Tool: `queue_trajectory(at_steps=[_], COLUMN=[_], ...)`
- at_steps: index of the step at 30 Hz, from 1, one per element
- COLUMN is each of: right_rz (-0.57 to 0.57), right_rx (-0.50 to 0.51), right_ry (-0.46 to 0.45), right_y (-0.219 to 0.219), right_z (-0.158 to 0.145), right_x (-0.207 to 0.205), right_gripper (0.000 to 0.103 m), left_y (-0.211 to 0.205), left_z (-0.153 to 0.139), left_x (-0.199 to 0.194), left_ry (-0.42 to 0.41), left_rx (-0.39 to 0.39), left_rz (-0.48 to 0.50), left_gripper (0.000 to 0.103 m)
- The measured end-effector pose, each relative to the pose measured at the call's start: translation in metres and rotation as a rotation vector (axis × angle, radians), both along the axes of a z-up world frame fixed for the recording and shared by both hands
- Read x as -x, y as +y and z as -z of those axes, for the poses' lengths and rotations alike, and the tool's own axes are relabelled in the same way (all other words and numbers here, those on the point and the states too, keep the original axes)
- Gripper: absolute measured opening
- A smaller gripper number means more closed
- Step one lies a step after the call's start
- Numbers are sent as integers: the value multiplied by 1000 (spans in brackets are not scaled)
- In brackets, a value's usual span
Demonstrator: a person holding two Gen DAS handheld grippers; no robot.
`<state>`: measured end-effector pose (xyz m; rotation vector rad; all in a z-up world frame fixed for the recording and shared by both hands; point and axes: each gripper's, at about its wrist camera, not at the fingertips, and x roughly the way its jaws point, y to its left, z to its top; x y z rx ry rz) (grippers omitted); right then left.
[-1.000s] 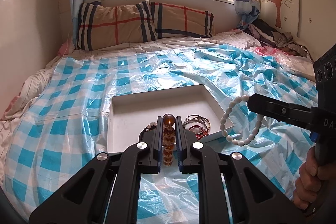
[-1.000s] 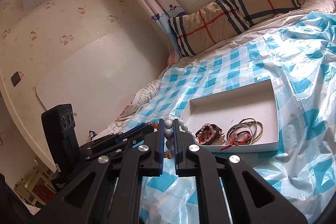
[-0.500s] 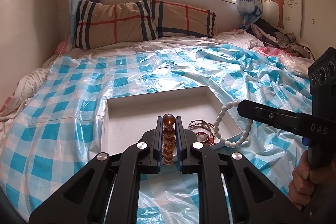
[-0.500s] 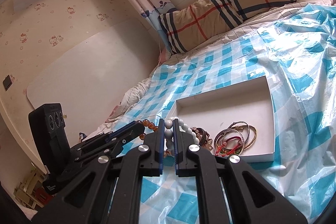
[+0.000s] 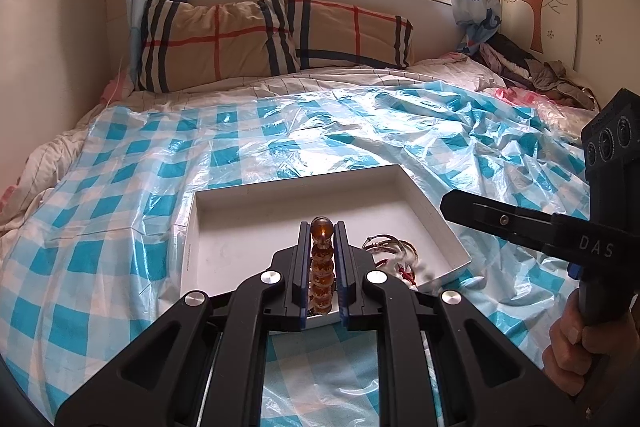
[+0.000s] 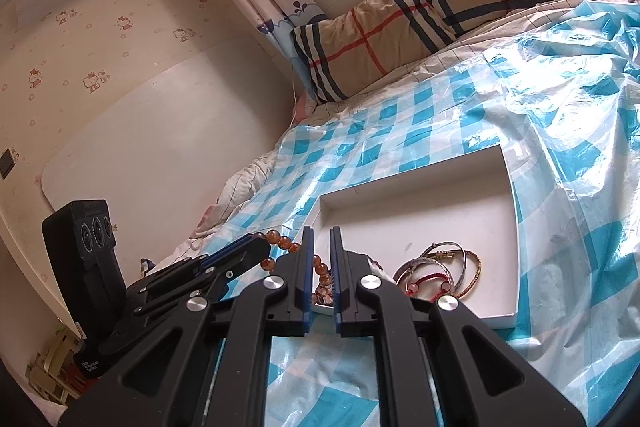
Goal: Organize jewelry
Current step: 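Lower both bead bracelets into the white tray and open both tools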
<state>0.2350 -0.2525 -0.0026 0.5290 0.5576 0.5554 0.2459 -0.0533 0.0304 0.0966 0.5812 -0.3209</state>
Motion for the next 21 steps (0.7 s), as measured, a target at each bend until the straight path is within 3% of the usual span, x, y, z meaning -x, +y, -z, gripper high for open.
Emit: queue_trajectory(at_steps=[7,9,11,16,21], right_rz=[20,35,54,23,-47], right_rx=[49,110,194,310,506], right_ry=[32,75,124,274,313], right_y=[-5,-9,-11,-7,26], right_z=[8,17,29,67,87], right_x=[2,9,15,5,-16], right_gripper=[9,18,41,47,51], left_y=[-1,3,7,4,3], left_z=[12,15,18,22,22], left_x=[-14,-14,-15,-14,-12], left_ry=[15,22,32,40,42], left_rx=[1,0,3,2,2], left_rz=[-14,-20,-26,-17,-13], left_gripper=[10,10,10,10,10])
